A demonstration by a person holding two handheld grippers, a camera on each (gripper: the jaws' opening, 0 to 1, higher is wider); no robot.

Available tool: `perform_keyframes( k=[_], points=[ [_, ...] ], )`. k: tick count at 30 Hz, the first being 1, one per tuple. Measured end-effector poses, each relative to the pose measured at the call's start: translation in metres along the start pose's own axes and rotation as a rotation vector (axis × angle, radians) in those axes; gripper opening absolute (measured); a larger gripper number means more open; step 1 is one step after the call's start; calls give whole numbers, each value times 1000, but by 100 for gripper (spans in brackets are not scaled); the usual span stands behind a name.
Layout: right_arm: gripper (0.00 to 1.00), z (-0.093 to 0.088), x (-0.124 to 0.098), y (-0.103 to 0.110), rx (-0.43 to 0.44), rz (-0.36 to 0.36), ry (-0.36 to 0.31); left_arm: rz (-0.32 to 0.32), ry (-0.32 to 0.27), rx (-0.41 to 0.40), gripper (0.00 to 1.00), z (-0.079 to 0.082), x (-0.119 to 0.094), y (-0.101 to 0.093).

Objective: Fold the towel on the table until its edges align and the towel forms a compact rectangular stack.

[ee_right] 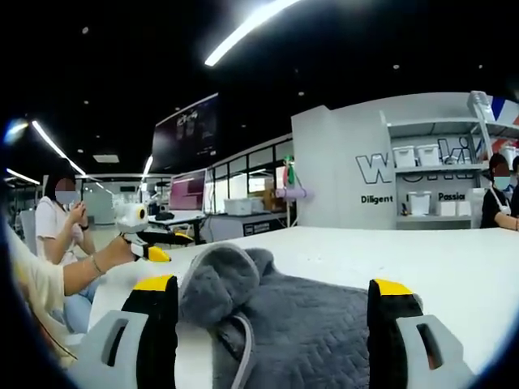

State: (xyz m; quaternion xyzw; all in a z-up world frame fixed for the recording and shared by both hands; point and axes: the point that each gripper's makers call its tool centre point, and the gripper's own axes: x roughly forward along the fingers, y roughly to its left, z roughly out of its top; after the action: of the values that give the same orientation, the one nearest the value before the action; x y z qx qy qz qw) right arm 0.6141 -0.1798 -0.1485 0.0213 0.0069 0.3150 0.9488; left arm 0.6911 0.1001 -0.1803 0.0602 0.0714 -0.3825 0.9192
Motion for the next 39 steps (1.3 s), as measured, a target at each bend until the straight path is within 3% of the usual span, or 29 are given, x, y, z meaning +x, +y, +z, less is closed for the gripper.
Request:
perform_keyframes(
  k=[5,9,12,15,19,22,25,29,32,39],
  points=[
    [99,-1,-1,2,0,2,-1,-45,18,-76,65,-8,2,16],
    [99,0,-1,1,0,1,0,-124,53,-119,43,-18,9,23],
    [99,0,0,0,-2,-2,1,-183,84,-123,37,-24,14,15],
    [99,-2,0,0,-1,-4,5,-183,111,-107,35,-30,24,20],
    [99,-3,0,-1,-3,-8,14,-214,114,-97,20,-34,29,20],
    [99,-4,0,-1,-3,-11,17,-231,131,-6,3,-39,29,19],
    [99,-4,0,-3,-2,-13,17,-230,125,20,2,-39,26,15],
    [99,-4,0,-3,-2,-15,18,-208,136,127,2,-33,24,29],
    [99,-4,0,-5,-2,-17,20,-149,206,245,2,-31,20,44],
    [99,-6,0,-6,-1,-19,27,-98,314,433,1,-25,14,69]
  ],
)
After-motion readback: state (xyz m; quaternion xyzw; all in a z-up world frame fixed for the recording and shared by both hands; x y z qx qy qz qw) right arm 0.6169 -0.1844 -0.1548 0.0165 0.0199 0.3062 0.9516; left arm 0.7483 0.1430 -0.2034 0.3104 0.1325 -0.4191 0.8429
